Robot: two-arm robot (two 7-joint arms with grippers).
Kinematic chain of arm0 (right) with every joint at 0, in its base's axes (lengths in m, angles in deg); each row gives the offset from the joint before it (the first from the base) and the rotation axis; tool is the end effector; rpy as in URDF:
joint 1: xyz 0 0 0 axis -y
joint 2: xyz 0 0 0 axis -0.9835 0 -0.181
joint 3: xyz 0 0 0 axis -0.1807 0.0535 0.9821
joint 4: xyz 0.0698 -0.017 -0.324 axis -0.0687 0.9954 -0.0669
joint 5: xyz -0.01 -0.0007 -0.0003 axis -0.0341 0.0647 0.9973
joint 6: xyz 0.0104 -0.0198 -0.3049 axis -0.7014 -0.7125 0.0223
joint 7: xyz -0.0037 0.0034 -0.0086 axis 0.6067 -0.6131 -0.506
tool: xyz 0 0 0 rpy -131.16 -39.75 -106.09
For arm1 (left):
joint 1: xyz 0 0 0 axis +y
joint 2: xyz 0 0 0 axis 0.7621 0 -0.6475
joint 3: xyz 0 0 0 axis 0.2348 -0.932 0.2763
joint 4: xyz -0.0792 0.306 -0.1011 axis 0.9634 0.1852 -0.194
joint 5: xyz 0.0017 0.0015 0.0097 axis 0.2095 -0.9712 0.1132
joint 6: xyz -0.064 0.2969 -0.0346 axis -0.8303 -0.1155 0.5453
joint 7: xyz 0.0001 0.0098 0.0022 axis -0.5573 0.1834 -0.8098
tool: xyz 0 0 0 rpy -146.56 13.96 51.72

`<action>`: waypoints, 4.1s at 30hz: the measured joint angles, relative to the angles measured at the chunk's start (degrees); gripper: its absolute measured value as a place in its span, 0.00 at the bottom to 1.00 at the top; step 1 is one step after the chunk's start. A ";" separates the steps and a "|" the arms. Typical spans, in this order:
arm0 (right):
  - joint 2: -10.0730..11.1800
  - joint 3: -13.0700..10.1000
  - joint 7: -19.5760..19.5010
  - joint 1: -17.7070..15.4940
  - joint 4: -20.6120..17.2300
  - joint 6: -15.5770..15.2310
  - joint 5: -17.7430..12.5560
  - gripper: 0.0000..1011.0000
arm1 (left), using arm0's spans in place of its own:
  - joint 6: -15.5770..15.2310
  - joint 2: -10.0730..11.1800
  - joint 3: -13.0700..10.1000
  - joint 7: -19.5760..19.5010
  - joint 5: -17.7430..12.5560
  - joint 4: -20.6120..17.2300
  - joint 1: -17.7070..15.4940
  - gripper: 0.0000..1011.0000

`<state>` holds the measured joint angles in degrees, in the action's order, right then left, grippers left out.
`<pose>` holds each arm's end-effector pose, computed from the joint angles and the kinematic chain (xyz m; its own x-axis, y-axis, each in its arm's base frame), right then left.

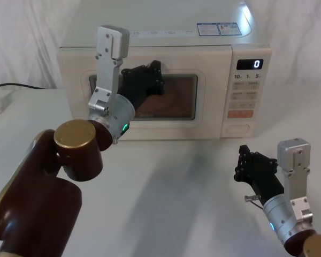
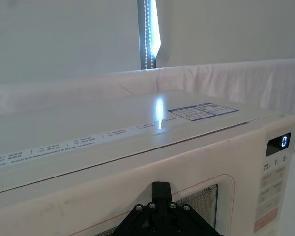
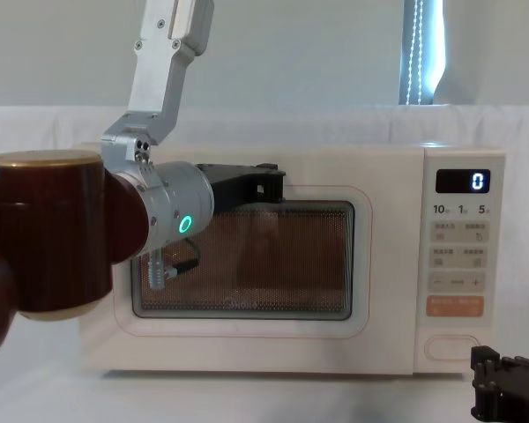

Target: Press the button to open the microwave door with one hand; close the microwave door with the other hand.

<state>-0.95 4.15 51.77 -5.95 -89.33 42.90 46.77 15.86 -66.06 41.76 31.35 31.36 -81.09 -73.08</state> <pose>0.3462 0.0340 -0.3659 0.2380 -0.9710 0.0237 0.9693 0.2390 0.0585 0.4868 -0.0713 -0.2186 0.4715 0.8797 0.0612 -0.8764 0.4752 -0.0786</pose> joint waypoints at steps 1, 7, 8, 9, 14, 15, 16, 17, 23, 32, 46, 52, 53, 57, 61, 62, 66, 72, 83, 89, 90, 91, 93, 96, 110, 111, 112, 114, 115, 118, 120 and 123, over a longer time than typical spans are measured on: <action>0.00 0.00 0.00 0.00 0.00 0.00 0.00 0.00 | 0.04 0.00 -0.04 -0.03 0.01 0.09 -0.10 0.00; -0.01 0.01 0.00 0.00 0.00 0.00 0.00 0.00 | 0.18 0.01 -0.11 -0.04 0.05 0.27 -0.28 0.00; -0.01 0.01 0.00 0.00 0.00 0.00 0.00 0.00 | 0.18 0.03 -0.14 -0.05 0.06 0.30 -0.28 0.00; -0.01 0.00 0.00 0.00 0.00 0.00 0.00 0.00 | 0.18 0.04 -0.14 -0.05 0.07 0.30 -0.28 0.00; 0.00 0.01 0.00 -0.01 0.00 0.00 0.00 0.00 | 0.19 0.29 -0.32 -0.19 0.24 -0.78 0.59 0.00; -0.01 0.00 0.00 -0.01 0.00 0.00 0.00 0.00 | 0.23 0.40 -0.34 -0.23 0.35 -1.61 1.20 0.00; 0.00 0.00 0.00 -0.01 0.00 0.00 0.00 0.00 | 0.23 0.46 -0.33 -0.23 0.44 -2.15 1.57 0.00; 0.00 0.00 0.00 -0.01 0.00 0.00 0.00 0.00 | 0.24 0.58 -0.29 -0.19 0.60 -3.34 2.37 0.00; -0.01 0.00 0.00 -0.01 0.00 0.00 0.00 0.00 | -0.49 1.40 0.41 0.63 1.34 -8.60 6.16 0.00; 0.00 0.00 0.00 -0.01 0.00 0.00 0.00 0.00 | -2.98 4.71 2.71 1.62 2.63 -18.25 13.39 0.00; 0.00 0.00 0.00 -0.01 0.00 0.00 0.00 0.00 | -0.29 9.87 8.58 4.18 1.76 -30.44 29.29 0.00; 0.00 0.00 0.00 -0.01 0.00 0.00 0.00 0.00 | 1.93 10.53 10.81 4.59 1.73 -33.44 34.85 0.00; 0.00 0.00 0.00 -0.01 0.00 0.00 0.00 0.00 | 1.93 10.53 10.81 4.59 1.73 -33.44 34.85 0.00; 0.00 0.00 0.00 0.00 0.00 0.00 0.00 0.00 | 3.02 10.46 11.97 4.67 1.69 -34.44 37.57 0.00; 0.00 0.00 0.00 0.00 0.00 0.00 -0.01 0.00 | 3.61 10.04 12.78 4.67 2.01 -34.63 39.36 0.00; 0.00 0.00 0.00 0.00 0.00 0.00 -0.01 0.00 | 3.61 10.04 12.78 4.67 2.01 -34.63 39.36 0.00; 0.00 0.00 0.00 0.00 0.00 0.00 0.00 0.00 | 4.06 9.52 13.21 4.65 2.26 -34.25 40.46 0.00; 0.00 0.00 0.00 -0.01 0.00 0.00 0.00 0.00 | 4.09 8.96 13.55 4.54 2.72 -33.50 40.98 0.00; 0.00 0.00 0.00 -0.01 0.00 0.00 0.00 0.00 | 4.06 9.00 13.51 4.47 2.69 -33.48 40.90 0.00; 0.00 0.00 0.00 -0.01 0.00 0.00 0.00 0.00 | 4.07 9.03 13.46 4.47 2.66 -33.48 40.85 0.00; 0.00 0.00 0.00 -0.01 0.00 0.00 0.00 0.00 | 4.08 9.04 13.45 4.47 2.65 -33.49 40.85 0.00; 0.00 0.00 0.00 -0.01 0.00 0.00 0.00 0.00 | 4.08 9.04 13.44 4.47 2.64 -33.49 40.84 0.00; 0.00 0.00 0.00 -0.01 0.00 0.00 0.00 0.00 | 4.09 9.05 13.44 4.46 2.63 -33.49 40.83 0.00; 0.00 0.00 0.00 -0.01 0.00 0.00 0.00 0.00 | 4.09 9.06 13.44 4.47 2.61 -33.50 40.82 0.00; 0.00 0.00 0.00 -0.01 0.00 0.00 0.00 0.29 | 4.09 9.08 13.44 4.47 2.59 -33.57 40.77 0.00; 0.00 0.00 0.00 -0.01 0.00 0.00 0.00 0.35 | 4.09 9.08 13.44 4.47 2.59 -33.57 40.77 0.00; 0.00 0.00 0.00 -0.01 0.00 0.00 0.00 0.36 | 4.09 9.08 13.44 4.47 2.59 -33.57 40.76 0.00; 0.00 0.00 0.00 -0.01 0.00 0.00 0.00 0.44 | 4.09 9.08 13.44 4.47 2.59 -33.58 40.76 0.00; 0.00 0.00 0.00 -0.01 0.00 0.00 0.00 0.46 | 4.09 9.08 13.44 4.47 2.59 -33.57 40.76 0.00; -0.01 0.00 0.00 -0.01 0.00 0.00 0.00 0.55 | 4.09 9.08 13.44 4.47 2.59 -33.57 40.76 0.00; 0.00 0.00 0.00 -0.01 0.00 0.00 0.00 0.60 | 4.09 9.08 13.44 4.47 2.59 -33.57 40.76 0.00; 0.00 0.00 0.00 -0.01 0.00 0.00 0.00 0.72 | 4.09 9.08 13.44 4.47 2.59 -33.58 40.76 0.00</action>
<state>-0.95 4.15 51.77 -5.95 -89.33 42.90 46.77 19.95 -56.99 55.20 35.82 33.95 -114.66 -32.32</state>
